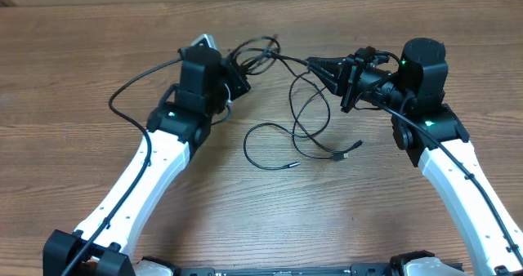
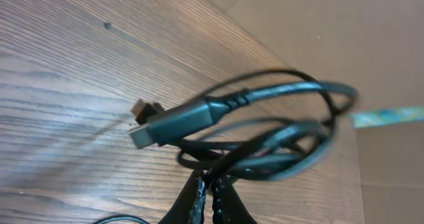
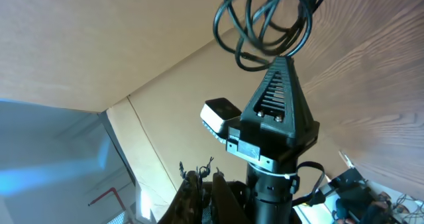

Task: Untangle cables

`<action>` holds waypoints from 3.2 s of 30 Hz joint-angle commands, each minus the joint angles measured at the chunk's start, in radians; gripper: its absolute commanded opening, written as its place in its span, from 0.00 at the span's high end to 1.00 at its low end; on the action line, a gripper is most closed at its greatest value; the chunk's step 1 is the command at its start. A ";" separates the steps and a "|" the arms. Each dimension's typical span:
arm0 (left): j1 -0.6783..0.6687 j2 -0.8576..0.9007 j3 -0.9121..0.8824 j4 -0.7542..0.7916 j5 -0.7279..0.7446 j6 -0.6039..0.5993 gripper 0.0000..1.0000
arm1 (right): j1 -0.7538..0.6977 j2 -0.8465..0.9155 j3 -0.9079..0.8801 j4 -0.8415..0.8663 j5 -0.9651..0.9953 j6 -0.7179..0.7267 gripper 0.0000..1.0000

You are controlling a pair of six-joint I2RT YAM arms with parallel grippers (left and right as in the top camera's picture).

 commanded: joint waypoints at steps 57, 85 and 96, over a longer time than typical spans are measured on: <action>-0.002 0.001 0.013 -0.019 0.678 0.397 0.96 | 0.019 -0.014 0.021 -0.516 0.156 -2.797 0.36; -0.004 0.001 0.013 -0.088 0.682 0.515 0.96 | 0.101 -0.006 0.021 -0.326 0.370 -1.925 0.57; -0.013 0.001 0.013 -0.050 0.717 0.515 0.96 | 0.122 0.140 0.021 -0.331 0.370 -1.786 0.51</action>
